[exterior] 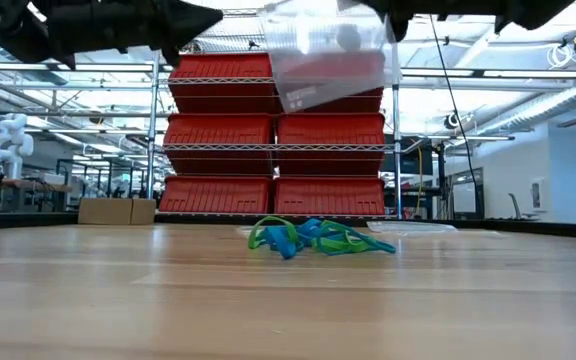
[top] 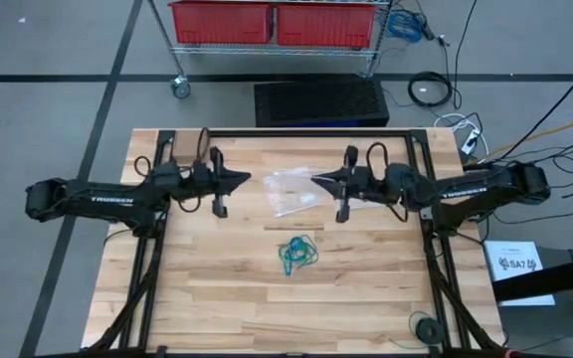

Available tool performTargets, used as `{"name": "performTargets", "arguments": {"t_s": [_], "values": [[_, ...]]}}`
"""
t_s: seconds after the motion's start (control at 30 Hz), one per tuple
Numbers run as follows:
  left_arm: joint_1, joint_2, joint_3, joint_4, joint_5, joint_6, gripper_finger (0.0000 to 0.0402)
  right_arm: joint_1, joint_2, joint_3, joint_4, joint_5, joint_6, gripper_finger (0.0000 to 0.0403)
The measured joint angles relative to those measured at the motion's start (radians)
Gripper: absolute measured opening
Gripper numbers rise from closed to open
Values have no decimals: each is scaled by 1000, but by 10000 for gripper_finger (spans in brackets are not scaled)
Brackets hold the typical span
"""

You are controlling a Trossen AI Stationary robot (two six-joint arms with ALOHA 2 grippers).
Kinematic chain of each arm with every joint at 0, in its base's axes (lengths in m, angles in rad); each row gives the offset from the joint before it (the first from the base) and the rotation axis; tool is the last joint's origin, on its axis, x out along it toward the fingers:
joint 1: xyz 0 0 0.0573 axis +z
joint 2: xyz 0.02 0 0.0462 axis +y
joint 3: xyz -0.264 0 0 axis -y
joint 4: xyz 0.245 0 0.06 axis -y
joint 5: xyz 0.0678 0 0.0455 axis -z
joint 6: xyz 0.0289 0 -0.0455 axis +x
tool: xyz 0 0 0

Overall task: Sort rubber bands
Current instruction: Open the top left transparent zip bag

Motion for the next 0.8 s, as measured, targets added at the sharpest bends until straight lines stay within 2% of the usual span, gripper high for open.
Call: {"name": "performTargets", "arguments": {"t_s": [0.37, 0.8], "values": [[-51, 95, 35, 51, 19, -86, 127, 36, 15, 0, 62, 1, 22, 0], [-78, 207, 125, 55, 20, -107, 140, 37, 78, 0, 112, 0, 70, 0]]}}
